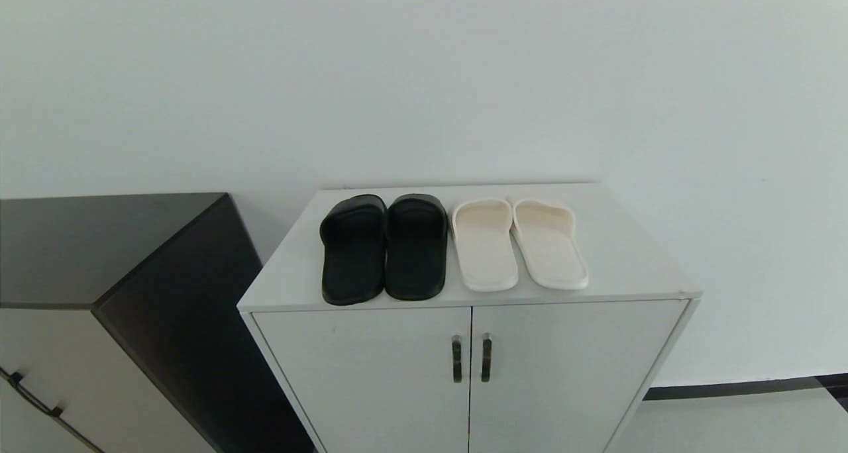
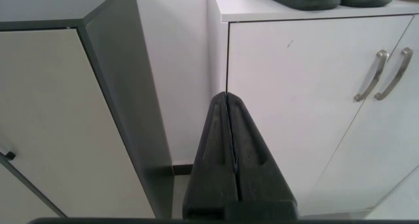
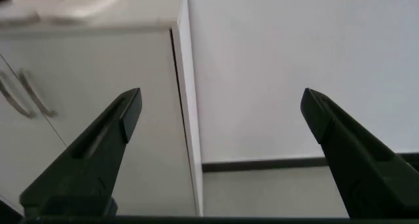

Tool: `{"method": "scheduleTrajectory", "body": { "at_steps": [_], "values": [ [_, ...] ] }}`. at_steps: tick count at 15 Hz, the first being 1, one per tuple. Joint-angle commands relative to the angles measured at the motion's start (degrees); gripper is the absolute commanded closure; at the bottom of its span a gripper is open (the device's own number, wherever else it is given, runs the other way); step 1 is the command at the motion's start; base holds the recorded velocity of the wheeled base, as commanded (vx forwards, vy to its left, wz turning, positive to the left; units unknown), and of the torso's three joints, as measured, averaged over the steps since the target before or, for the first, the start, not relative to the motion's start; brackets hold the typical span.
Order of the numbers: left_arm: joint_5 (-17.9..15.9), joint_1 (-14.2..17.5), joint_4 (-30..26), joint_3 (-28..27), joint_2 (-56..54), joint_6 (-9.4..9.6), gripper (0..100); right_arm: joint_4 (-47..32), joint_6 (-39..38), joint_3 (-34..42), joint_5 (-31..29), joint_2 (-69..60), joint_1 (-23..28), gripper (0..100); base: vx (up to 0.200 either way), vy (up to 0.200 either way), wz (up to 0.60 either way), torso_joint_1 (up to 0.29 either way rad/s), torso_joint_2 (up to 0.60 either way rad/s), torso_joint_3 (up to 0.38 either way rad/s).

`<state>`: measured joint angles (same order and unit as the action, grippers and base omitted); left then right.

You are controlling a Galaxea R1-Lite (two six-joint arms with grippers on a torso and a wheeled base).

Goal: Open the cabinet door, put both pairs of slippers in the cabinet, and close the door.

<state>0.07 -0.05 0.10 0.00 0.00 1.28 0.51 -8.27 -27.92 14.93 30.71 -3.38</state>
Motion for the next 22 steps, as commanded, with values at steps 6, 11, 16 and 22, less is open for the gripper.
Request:
{"method": "scheduleTrajectory", "body": {
  "at_steps": [6, 11, 16, 22],
  "values": [
    [-0.07, -0.04, -0.01, 0.0, 0.0, -0.05, 100, 18.91, -0.88, -12.51, -15.55, 40.13, -28.79, 0, 0.0, 0.0, 0.0, 0.0, 0.0, 0.0],
    [-0.07, -0.04, -0.01, 0.0, 0.0, -0.05, 100, 18.91, -2.37, -25.87, -28.56, 55.95, -35.65, 0, 0.0, 0.0, 0.0, 0.0, 0.0, 0.0],
    [-0.25, 0.05, -0.01, 0.0, 0.0, -0.05, 100, 18.74, -4.22, -37.3, -38.31, 69.14, -39.43, 0, 0.0, 0.0, 0.0, 0.0, 0.0, 0.0],
    [-0.25, -0.04, -0.01, 0.0, 0.0, -0.05, 100, 18.74, -5.36, -47.23, -46.84, 80.12, -39.43, 0, 0.0, 0.0, 0.0, 0.0, 0.0, 0.0]
  ]
}}
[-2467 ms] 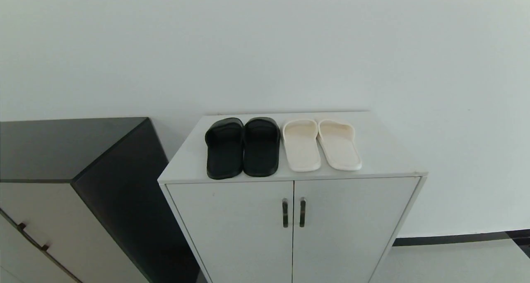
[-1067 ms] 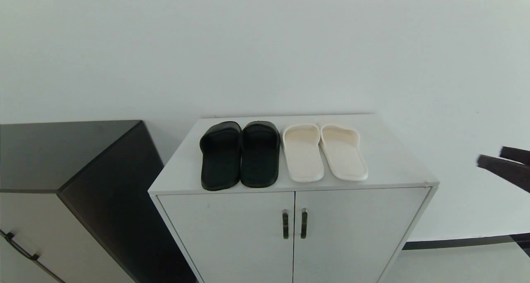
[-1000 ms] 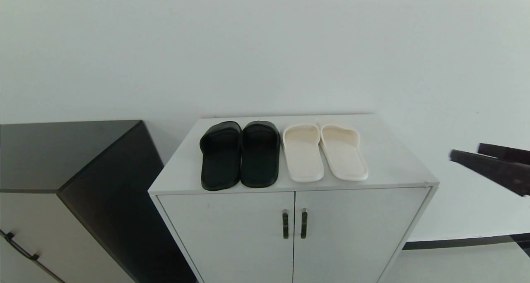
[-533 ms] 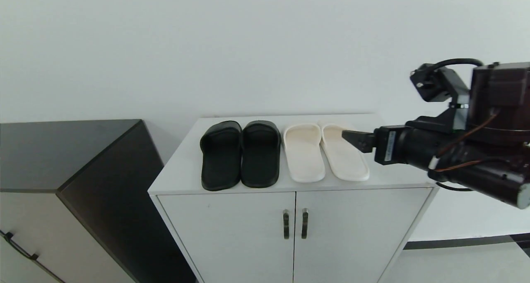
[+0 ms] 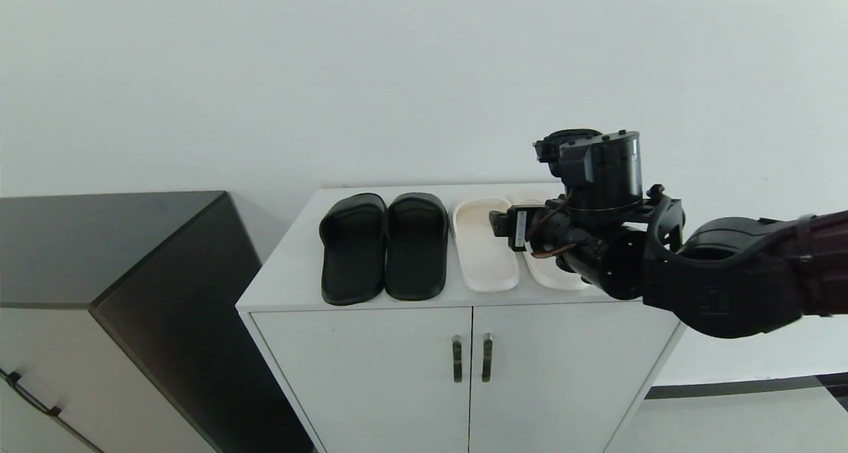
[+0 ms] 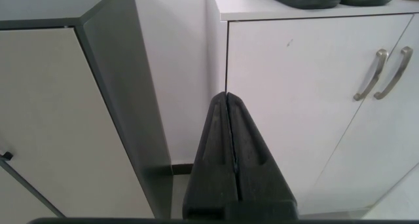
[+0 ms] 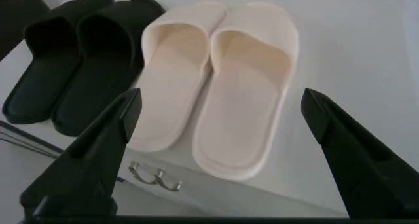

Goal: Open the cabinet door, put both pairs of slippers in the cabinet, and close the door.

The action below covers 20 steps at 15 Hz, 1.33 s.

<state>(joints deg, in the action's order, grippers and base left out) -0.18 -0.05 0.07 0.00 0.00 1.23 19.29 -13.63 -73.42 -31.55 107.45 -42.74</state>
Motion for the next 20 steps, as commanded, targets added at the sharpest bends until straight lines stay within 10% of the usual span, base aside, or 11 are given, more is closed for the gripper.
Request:
{"method": "scheduleTrajectory", "body": {
  "at_steps": [1, 12, 13, 20],
  "values": [
    [0.01, -0.04, 0.01, 0.0, 0.0, 0.0, 100, -0.04, 0.01, -2.87, -1.67, 4.61, -0.06, 0, 0.0, 0.0, 0.0, 0.0, 0.0, 0.0],
    [0.01, -0.04, 0.01, 0.0, 0.0, 0.0, 100, 0.31, 2.2, -14.64, -4.31, 14.02, 1.96, 0, 0.0, 0.0, 0.0, 0.0, 0.0, 0.0],
    [0.01, 0.05, 0.1, 0.0, 0.0, 0.0, 100, 0.31, 2.73, -15.7, -4.22, 14.9, 2.57, 100, 0.0, 0.0, 0.0, 0.0, 0.0, 0.0],
    [0.09, 0.05, 0.01, 0.0, 0.0, -0.09, 100, 0.31, 3.79, -16.84, -4.22, 15.25, 2.84, 100, 0.0, 0.0, 0.0, 0.0, 0.0, 0.0]
  ]
}}
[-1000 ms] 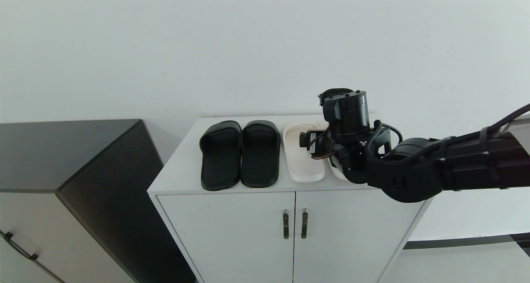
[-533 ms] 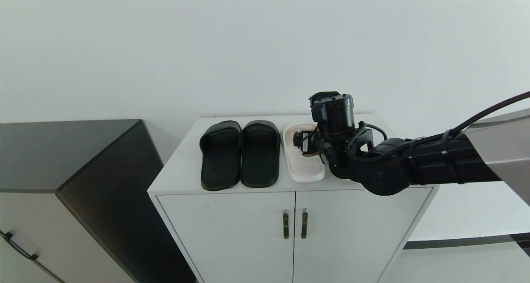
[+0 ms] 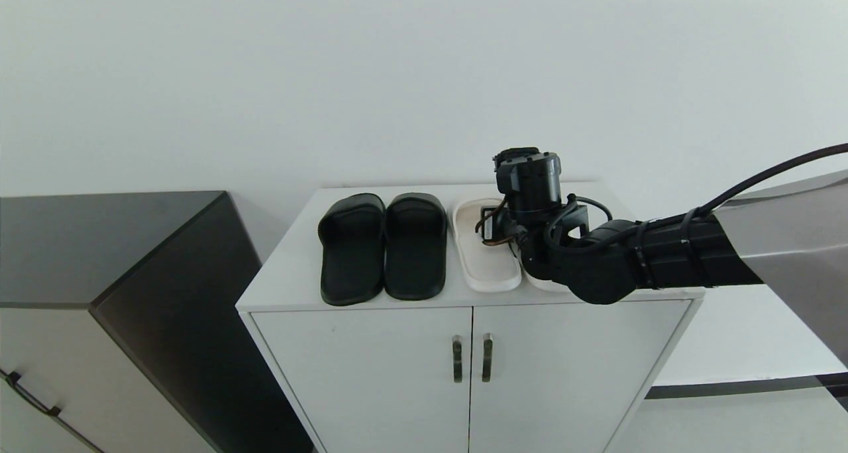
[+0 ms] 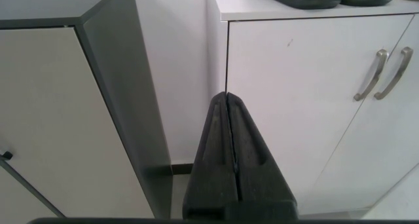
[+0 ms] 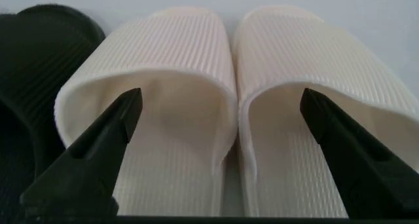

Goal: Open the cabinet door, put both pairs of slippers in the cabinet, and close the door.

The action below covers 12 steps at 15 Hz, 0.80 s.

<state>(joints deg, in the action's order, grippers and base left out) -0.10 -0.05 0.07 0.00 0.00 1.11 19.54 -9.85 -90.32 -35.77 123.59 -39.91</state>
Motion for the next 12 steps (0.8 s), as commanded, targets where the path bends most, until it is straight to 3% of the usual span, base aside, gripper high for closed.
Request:
{"method": "scheduleTrajectory", "body": {
  "at_steps": [1, 5, 12],
  "values": [
    [0.01, -0.04, 0.01, 0.0, 0.0, -0.05, 100, -0.03, 0.36, 0.32, 0.0, -2.12, 0.01, 100, 0.0, 0.0, 0.0, 0.0, 0.0, 0.0],
    [-0.08, 0.05, 0.1, 0.0, 0.0, -0.05, 100, -0.03, 2.56, 8.49, 1.49, -13.64, -0.87, 100, 0.0, 0.0, 0.0, 0.0, 0.0, 0.0],
    [-0.08, -0.04, 0.01, 0.0, 0.0, -0.05, 100, 0.23, 1.68, 42.16, 19.24, -41.23, -8.34, 100, 0.0, 0.0, 0.0, 0.0, 0.0, 0.0]
  ]
}}
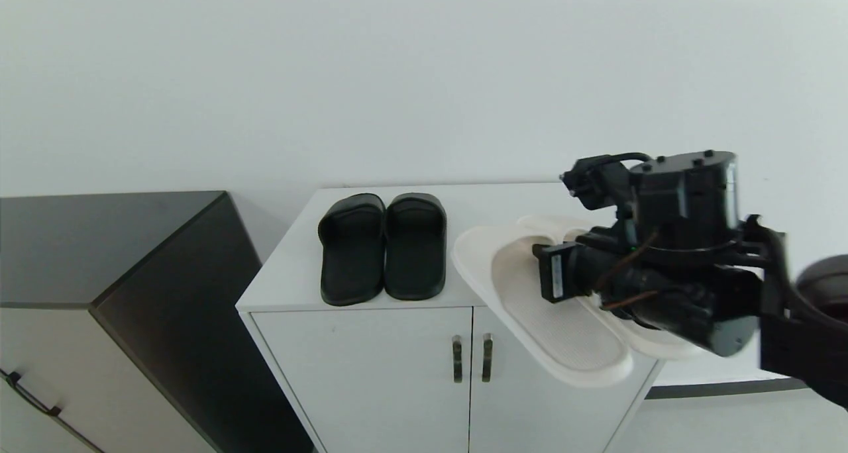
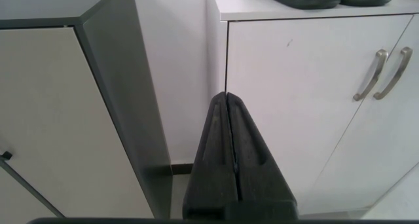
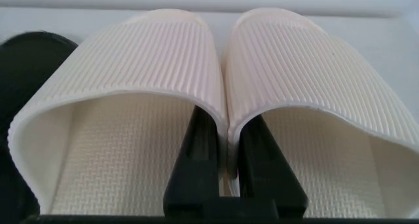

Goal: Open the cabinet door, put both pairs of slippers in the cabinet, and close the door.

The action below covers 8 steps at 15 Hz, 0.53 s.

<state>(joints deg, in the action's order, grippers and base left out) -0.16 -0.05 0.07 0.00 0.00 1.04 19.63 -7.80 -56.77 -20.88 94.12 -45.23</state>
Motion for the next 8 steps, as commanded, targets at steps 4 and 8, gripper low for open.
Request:
{"method": "scheduleTrajectory", "body": {
  "at_steps": [4, 8],
  "values": [
    [-0.02, 0.05, 0.01, 0.0, 0.0, -0.16, 100, -0.03, -0.11, 15.11, 11.74, -19.59, -5.13, 100, 0.0, 0.0, 0.0, 0.0, 0.0, 0.0],
    [0.07, 0.05, 0.01, 0.0, 0.0, -0.25, 100, -0.29, -0.11, 15.73, 11.83, -19.15, -5.31, 100, -0.1, 0.0, 0.0, 0.001, 0.0, 0.0]
  ]
}}
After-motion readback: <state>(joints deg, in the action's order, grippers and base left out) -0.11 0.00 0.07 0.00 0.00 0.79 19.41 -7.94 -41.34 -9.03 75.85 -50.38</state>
